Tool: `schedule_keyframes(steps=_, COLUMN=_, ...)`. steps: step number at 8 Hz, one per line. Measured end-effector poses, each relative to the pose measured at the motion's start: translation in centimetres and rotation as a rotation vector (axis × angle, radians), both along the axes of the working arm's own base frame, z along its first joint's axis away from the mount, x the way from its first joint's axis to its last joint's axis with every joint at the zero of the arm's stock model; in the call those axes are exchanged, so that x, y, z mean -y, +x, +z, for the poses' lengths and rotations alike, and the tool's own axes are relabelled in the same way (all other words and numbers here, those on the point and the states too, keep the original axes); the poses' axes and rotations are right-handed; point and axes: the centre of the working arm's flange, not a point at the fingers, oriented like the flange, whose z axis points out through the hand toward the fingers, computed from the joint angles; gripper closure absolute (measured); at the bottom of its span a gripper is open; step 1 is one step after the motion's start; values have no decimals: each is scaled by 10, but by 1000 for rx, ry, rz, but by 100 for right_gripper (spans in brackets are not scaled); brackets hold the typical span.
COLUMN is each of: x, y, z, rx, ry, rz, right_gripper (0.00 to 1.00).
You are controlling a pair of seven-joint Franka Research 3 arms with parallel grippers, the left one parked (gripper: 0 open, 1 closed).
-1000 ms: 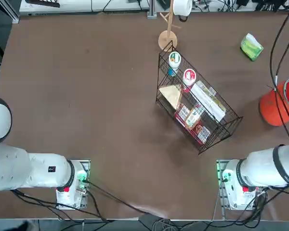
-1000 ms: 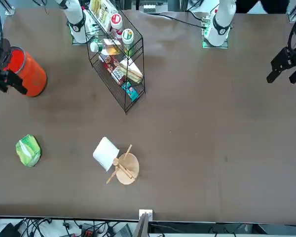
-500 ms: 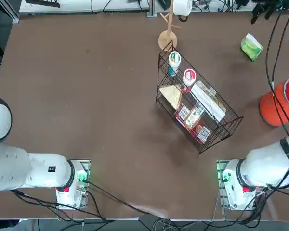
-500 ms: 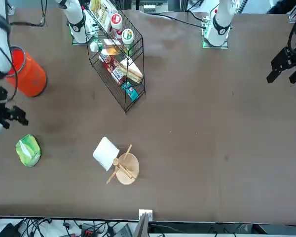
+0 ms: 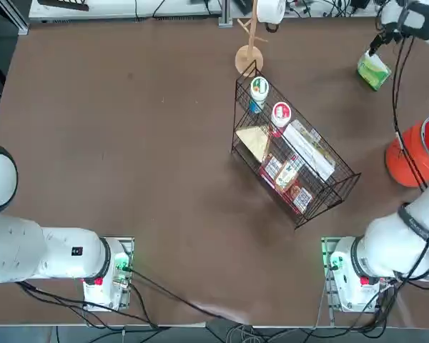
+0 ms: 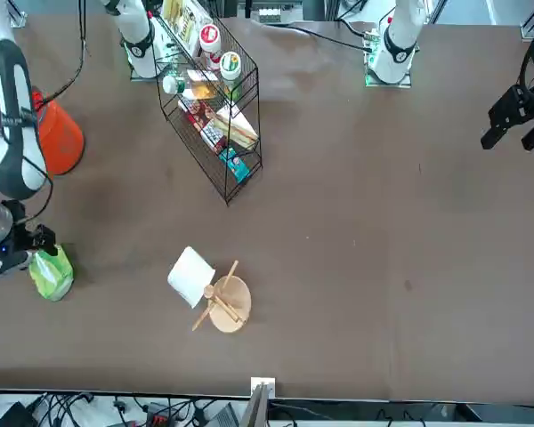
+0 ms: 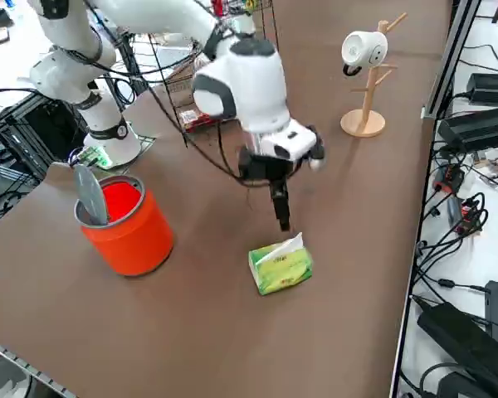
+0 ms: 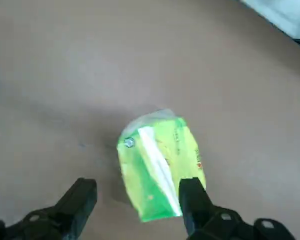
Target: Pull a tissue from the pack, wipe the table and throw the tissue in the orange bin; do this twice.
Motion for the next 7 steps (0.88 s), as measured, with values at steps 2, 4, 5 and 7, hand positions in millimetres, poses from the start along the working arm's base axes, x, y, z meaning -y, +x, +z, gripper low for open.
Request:
schedule_keyframes(steps=2, x=13, y=-2, z=-28, rx=-29, ry=-32, rz=106, right_gripper=5)
schedule_keyframes(steps=4, x=12, y=0, z=-41, rx=-57, ry=-128, rz=203, right_gripper=7)
schedule_keyframes(steps=5, x=13, y=1, z=-48, rx=-65, ry=-146, rz=223, right_gripper=10)
schedule_keyframes(steps=7, x=13, y=1, z=-53, rx=-63, ry=-151, rz=231, right_gripper=25)
